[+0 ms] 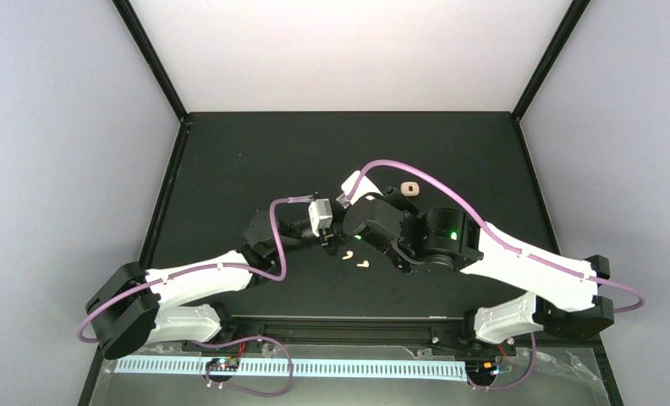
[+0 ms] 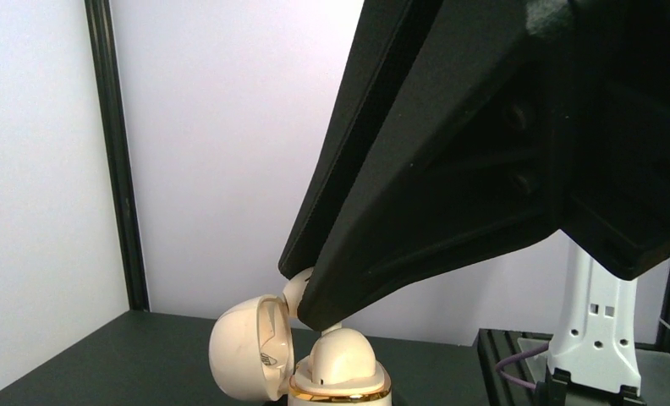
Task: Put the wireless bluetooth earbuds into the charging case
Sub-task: Place the earbud in the charging case.
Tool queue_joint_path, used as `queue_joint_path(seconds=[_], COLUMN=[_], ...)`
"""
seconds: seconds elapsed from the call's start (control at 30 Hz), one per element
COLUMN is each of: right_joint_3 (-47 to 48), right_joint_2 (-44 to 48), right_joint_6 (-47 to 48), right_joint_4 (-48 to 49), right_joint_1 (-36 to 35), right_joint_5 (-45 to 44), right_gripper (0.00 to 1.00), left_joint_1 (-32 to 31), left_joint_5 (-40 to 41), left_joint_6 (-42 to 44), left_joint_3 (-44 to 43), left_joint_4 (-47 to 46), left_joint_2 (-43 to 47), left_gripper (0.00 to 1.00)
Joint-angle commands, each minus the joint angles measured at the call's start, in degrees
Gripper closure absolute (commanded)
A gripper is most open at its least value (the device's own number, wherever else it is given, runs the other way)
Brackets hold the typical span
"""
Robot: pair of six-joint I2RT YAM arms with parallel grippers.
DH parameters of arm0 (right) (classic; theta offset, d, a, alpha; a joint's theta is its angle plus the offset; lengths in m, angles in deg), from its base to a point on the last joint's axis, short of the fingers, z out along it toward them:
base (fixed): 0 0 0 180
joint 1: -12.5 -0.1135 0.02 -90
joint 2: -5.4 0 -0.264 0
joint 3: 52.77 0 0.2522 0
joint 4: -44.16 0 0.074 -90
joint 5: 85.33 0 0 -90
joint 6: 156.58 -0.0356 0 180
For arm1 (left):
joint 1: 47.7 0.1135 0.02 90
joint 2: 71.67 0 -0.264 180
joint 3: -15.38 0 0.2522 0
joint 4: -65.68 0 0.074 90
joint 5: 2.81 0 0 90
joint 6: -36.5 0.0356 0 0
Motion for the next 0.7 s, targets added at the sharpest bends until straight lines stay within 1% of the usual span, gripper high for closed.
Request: queue_joint_path(seconds=[0.0,0.67], right_joint_3=[2.2,5.9], right_joint_2=[-1.6,-2.3], right_joint_6=[-0.6,-1.4], right_joint_4=[2.3,3.1], right_joint_1=[-0.7,-0.7], right_joint_5=[4.1,7.3], right_gripper=[0.97,0.94], left_joint_1=[0.0,0.0], left_joint_5=[-1.3,0.7], left_joint_6=[-1.0,-2.9], left_joint_3=[-1.1,-1.3], left_joint_4=[-8.0,-11.8], left_joint_2=[-0.6,-2.1], left_gripper=[0.98,0.98])
